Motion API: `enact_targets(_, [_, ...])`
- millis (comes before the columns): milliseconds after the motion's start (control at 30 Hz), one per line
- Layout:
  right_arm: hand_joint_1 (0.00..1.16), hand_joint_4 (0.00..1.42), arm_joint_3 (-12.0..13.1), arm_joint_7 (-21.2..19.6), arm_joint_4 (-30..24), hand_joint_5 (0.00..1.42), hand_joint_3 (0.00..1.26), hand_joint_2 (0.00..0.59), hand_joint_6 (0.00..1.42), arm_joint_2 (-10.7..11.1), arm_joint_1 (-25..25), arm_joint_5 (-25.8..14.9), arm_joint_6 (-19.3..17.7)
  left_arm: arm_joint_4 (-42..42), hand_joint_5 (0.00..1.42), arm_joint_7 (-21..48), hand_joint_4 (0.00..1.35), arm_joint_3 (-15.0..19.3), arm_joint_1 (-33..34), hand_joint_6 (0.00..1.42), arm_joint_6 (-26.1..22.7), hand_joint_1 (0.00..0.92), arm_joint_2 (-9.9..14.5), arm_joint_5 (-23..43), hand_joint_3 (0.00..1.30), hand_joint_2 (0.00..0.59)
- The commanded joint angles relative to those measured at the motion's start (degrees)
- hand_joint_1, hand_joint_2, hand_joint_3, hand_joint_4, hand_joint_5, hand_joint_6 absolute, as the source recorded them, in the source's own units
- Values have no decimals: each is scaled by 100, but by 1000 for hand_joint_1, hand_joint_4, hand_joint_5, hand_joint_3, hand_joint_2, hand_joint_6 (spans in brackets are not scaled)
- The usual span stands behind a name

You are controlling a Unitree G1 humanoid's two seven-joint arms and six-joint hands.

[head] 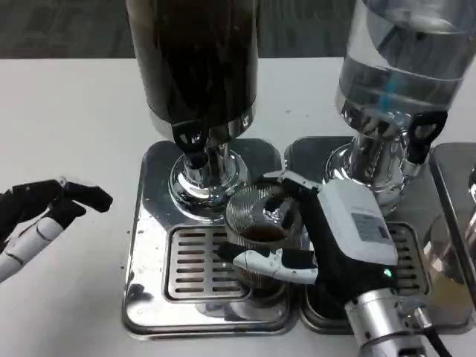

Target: Grasp the cup under the faucet to collect the drink, then remove the cup.

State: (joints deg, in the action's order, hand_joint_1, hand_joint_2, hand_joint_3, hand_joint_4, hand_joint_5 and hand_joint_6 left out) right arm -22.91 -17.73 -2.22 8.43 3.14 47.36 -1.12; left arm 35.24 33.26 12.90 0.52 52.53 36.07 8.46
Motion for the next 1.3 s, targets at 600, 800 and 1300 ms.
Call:
enact_targets(600, [576, 594, 175, 12, -839, 891, 476, 223, 1215, -121, 312, -180, -58, -207, 390, 304, 476, -182, -27, 459, 209, 0, -56, 194, 533, 186])
enact_targets(800, [556, 594, 147, 112, -1104, 901, 476, 222, 1215, -98, 434, -184, -76, -278, 381, 424, 437, -241, -73, 461, 307, 0, 24, 236, 511, 183])
enact_targets(1300, [525, 602, 96, 461, -1714, 900, 491, 203, 1215, -99, 794, -195, -52, -392, 221, 580, 258, -289, -185, 337, 750, 0, 323, 159, 397, 178])
